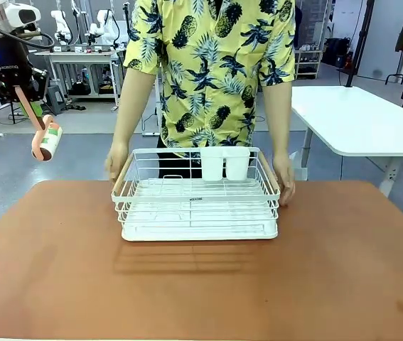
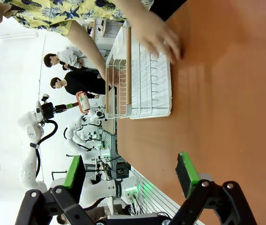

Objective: Clean the table.
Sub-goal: Place the Lint Roller down when the Dish drying rack is positioned in the middle of the table.

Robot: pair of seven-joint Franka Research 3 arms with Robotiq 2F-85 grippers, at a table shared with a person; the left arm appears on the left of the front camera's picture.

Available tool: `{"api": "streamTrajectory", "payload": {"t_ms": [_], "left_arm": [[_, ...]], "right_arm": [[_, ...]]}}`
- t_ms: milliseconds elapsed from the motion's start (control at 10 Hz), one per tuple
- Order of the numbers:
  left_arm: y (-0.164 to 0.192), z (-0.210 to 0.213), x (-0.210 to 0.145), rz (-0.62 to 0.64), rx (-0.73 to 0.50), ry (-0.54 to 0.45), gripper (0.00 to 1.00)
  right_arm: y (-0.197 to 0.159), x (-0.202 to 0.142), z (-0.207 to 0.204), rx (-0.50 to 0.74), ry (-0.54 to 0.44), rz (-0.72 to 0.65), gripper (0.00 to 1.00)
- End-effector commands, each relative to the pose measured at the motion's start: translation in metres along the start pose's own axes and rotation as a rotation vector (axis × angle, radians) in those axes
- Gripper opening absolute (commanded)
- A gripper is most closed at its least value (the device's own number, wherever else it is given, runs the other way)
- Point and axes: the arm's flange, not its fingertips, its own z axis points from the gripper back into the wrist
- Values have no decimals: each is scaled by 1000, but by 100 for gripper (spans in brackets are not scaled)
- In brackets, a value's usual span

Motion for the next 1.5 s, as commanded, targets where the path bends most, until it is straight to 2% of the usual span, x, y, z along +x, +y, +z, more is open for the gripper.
{"api": "streamTrajectory", "payload": {"t_ms": [0, 1100, 1300, 1400], "left_arm": [[0, 5, 1, 13, 21, 7, 21], [0, 0, 0, 0, 0, 0, 21], [-6, -4, 28, 600, -23, 6, 21], [-12, -8, 23, 771, -42, 48, 21]], "right_arm": [[3, -5, -3, -4, -13, 3, 100], [3, -5, -3, -4, -13, 3, 100], [3, -5, -3, -4, -13, 3, 100], [3, -5, -3, -4, -13, 3, 100]]}}
